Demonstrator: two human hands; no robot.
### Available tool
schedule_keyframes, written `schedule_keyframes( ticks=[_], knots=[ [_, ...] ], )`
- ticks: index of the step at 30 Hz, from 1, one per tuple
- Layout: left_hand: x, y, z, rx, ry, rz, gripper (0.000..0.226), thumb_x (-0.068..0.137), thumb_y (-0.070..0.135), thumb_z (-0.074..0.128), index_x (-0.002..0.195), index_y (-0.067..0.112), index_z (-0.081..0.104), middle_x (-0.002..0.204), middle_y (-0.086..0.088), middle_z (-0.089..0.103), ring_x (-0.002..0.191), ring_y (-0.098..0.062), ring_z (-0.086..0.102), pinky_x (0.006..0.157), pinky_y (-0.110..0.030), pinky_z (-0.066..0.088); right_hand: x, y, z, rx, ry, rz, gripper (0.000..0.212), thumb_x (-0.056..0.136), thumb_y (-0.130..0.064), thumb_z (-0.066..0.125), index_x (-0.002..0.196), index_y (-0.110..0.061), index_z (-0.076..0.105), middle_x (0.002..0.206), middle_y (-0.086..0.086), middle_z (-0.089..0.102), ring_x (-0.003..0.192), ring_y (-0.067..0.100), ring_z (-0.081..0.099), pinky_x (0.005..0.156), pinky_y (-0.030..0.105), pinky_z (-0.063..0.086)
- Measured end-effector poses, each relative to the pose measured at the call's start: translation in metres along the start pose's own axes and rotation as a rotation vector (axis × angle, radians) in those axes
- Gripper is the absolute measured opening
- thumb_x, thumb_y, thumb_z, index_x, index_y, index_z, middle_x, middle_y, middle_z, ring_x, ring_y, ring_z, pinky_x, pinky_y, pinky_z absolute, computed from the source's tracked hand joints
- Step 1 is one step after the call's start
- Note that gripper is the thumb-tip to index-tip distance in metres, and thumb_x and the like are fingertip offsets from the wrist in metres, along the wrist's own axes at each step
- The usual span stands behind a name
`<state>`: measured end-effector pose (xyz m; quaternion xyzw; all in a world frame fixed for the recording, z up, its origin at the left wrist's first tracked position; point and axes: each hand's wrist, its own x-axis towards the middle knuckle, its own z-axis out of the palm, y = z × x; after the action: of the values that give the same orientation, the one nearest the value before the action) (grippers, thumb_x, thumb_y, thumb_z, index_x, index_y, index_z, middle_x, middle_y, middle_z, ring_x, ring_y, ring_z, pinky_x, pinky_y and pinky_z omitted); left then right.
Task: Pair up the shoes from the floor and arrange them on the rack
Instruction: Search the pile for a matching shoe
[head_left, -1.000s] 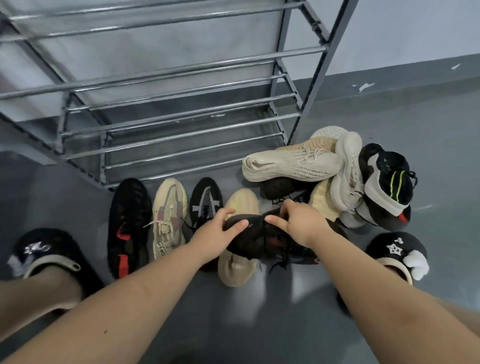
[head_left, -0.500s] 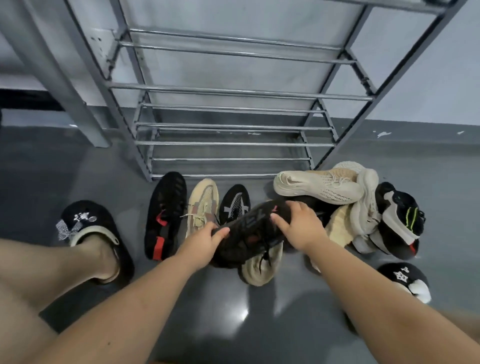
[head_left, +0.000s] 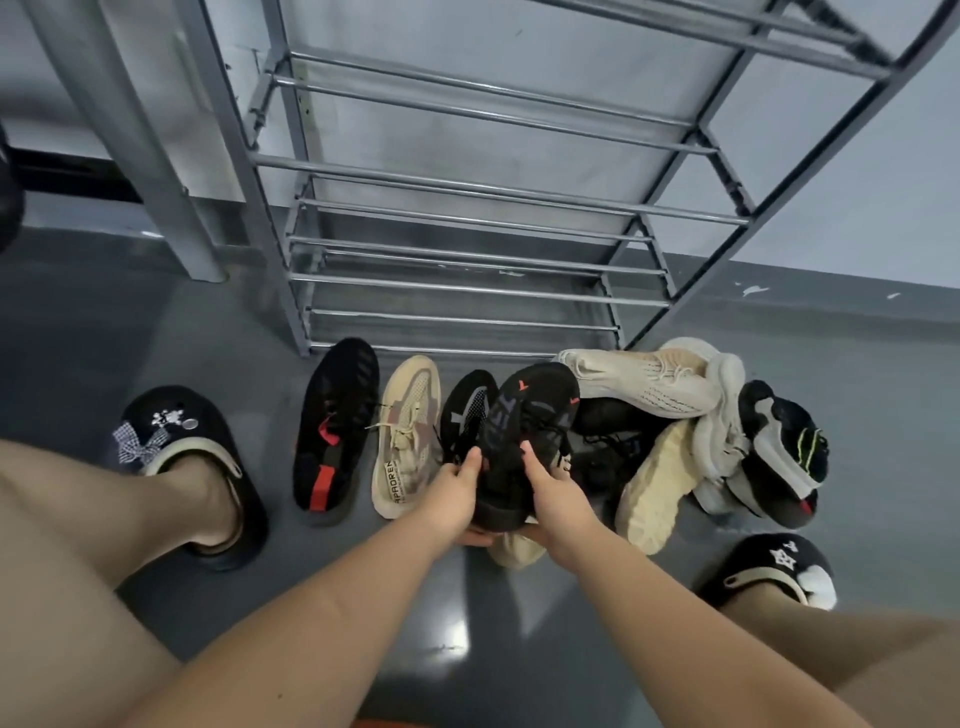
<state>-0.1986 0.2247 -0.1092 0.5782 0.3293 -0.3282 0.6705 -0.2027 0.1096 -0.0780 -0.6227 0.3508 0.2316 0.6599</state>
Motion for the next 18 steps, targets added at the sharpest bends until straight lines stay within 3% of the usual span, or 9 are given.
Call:
schedule_keyframes(
  ticks=[4, 7, 11, 15, 18],
  knots=[
    [0.001, -0.002, -0.002, 0.097, -0.060, -0.043, 0.052, 0.093, 0.057, 0.036, 0.124, 0.016, 0.046, 0.121, -0.012, 0.061, 0.081, -0.026, 0.067, 0.064, -0.038, 0.056, 0.000, 0.004, -0.012, -0.005, 0.015, 0.013, 0.026, 0.097, -0.018, 0.052, 0.122, -0.008, 0.053, 0.101, 0.008, 0.065, 0.085, 0.021, 0.062, 0.062, 0.034, 0.052],
    [0.004, -0.007, -0.008, 0.132, -0.065, -0.053, 0.054, 0.092, 0.060, 0.036, 0.119, 0.017, 0.053, 0.116, -0.010, 0.065, 0.088, -0.024, 0.066, 0.076, -0.039, 0.056, 0.001, 0.009, -0.011, -0.025, -0.024, 0.017, 0.029, 0.095, -0.016, 0.055, 0.123, -0.010, 0.052, 0.099, 0.007, 0.066, 0.081, 0.017, 0.062, 0.064, 0.033, 0.052],
    [0.008, -0.010, -0.020, -0.027, -0.056, -0.072, 0.052, 0.092, 0.056, 0.042, 0.111, 0.012, 0.062, 0.113, -0.013, 0.067, 0.105, -0.030, 0.063, 0.094, -0.044, 0.051, 0.000, 0.024, 0.000, -0.114, -0.098, 0.018, 0.033, 0.095, -0.022, 0.057, 0.125, -0.009, 0.052, 0.094, 0.003, 0.066, 0.078, 0.013, 0.063, 0.062, 0.027, 0.053],
    [0.014, -0.018, -0.038, 0.114, 0.030, -0.017, 0.046, 0.095, 0.049, 0.041, 0.107, 0.010, 0.063, 0.104, -0.014, 0.064, 0.099, -0.029, 0.061, 0.097, -0.042, 0.047, -0.004, 0.034, 0.007, -0.161, -0.167, 0.041, 0.035, 0.095, -0.034, 0.054, 0.125, -0.015, 0.054, 0.095, -0.003, 0.066, 0.080, 0.008, 0.063, 0.057, 0.023, 0.050],
    [0.017, -0.023, -0.042, 0.160, 0.011, 0.035, 0.044, 0.095, 0.047, 0.044, 0.119, 0.013, 0.058, 0.110, -0.011, 0.065, 0.102, -0.027, 0.061, 0.100, -0.042, 0.047, -0.008, 0.034, 0.008, -0.167, -0.162, 0.056, 0.038, 0.094, -0.043, 0.052, 0.123, -0.018, 0.053, 0.102, -0.003, 0.065, 0.084, 0.010, 0.062, 0.060, 0.025, 0.049]
  ],
)
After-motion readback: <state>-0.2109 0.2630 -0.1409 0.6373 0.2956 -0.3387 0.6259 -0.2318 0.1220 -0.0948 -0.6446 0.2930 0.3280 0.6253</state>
